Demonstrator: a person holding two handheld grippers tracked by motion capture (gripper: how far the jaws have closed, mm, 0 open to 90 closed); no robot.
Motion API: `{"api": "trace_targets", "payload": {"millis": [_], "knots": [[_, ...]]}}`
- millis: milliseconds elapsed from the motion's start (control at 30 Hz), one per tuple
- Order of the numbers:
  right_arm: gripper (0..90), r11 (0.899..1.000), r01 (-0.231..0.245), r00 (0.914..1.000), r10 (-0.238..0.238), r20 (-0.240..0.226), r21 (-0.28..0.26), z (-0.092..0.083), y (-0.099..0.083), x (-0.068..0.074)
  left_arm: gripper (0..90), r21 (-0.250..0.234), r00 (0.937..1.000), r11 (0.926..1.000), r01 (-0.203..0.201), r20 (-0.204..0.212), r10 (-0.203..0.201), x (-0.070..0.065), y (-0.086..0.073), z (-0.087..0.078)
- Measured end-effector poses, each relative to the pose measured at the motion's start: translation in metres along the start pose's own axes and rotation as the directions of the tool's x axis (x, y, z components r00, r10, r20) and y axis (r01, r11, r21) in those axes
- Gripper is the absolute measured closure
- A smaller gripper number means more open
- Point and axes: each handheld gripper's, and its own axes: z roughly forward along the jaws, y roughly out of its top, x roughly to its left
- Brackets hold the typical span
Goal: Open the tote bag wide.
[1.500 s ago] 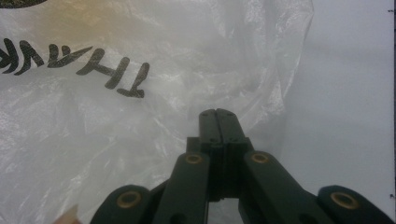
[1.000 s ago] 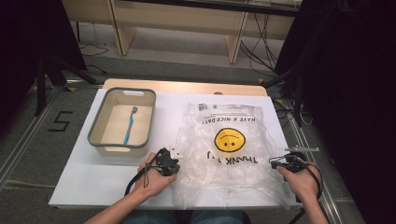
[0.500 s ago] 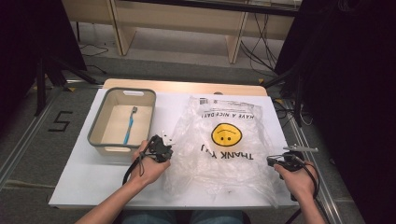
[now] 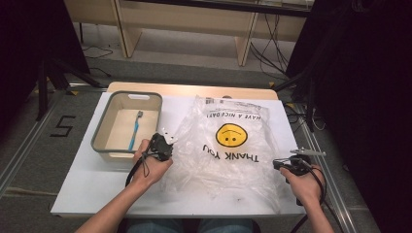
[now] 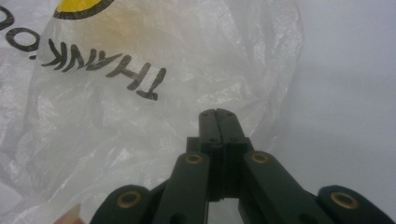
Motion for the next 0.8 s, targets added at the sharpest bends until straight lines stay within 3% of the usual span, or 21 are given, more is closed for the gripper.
{"api": "trace_targets", "payload": {"millis": [133,300,333,367,433,467,500,533,567,633,733,800], "knots": [[90.0,1.000,0.013,0.9999,-0.013,-0.011,0.004,-0.001,-0.001,0.004,89.6,-0.013,0.9992,0.9999,0.006,-0.039,-0.007,0.004,0.004,0.003],[90.0,0.999,0.032,0.9992,-0.032,-0.024,0.017,-0.004,-0.005,0.012,89.5,-0.053,0.9985,0.9986,-0.004,-0.054,0.001,0.006,0.006,0.005],[90.0,0.999,0.031,0.9991,-0.030,-0.030,0.031,-0.004,-0.006,0.013,89.5,-0.054,0.9983,0.9982,-0.026,-0.054,0.023,0.007,0.006,0.003],[90.0,0.998,0.044,0.9983,-0.042,-0.042,0.044,-0.004,-0.009,0.015,89.2,-0.085,0.9977,0.9955,-0.040,-0.058,0.035,0.005,0.006,-0.001],[90.0,0.998,0.044,0.9981,-0.042,-0.046,0.048,-0.004,-0.010,0.015,85.9,-0.106,0.9976,0.9936,-0.038,-0.061,0.032,0.004,0.006,-0.003],[90.0,0.998,0.046,0.9980,-0.043,-0.045,0.049,-0.005,-0.011,0.015,80.0,-0.115,0.9974,0.9923,-0.047,-0.060,0.040,0.004,0.006,-0.007],[86.8,0.998,0.051,0.9979,-0.049,-0.041,0.038,-0.008,-0.012,0.014,68.0,-0.132,0.9981,0.9907,-0.034,-0.055,0.027,0.004,0.006,-0.011],[86.8,0.998,0.051,0.9979,-0.049,-0.041,0.038,-0.008,-0.012,0.014,68.0,-0.142,0.9989,0.9898,-0.014,-0.046,0.008,0.004,0.005,-0.016],[80.6,0.998,0.053,0.9979,-0.052,-0.037,0.021,-0.012,-0.012,0.013,59.7,-0.157,0.9991,0.9876,-0.001,-0.043,-0.006,0.005,0.005,-0.021],[76.8,0.999,0.049,0.9983,-0.049,-0.031,0.007,-0.013,-0.011,0.012,56.5,-0.178,0.9993,0.9840,0.010,-0.033,-0.016,0.004,0.005,-0.033],[62.3,0.996,0.044,0.9989,-0.043,0.017,-0.074,-0.021,-0.007,0.009,48.3,-0.169,0.9993,0.9849,0.037,0.014,-0.036,0.001,0.002,-0.046],[58.7,0.996,0.040,0.9987,-0.037,0.034,-0.084,-0.023,-0.006,0.007,46.5,-0.127,0.9978,0.9910,0.042,0.056,-0.036,-0.004,-0.005,-0.050]]}}
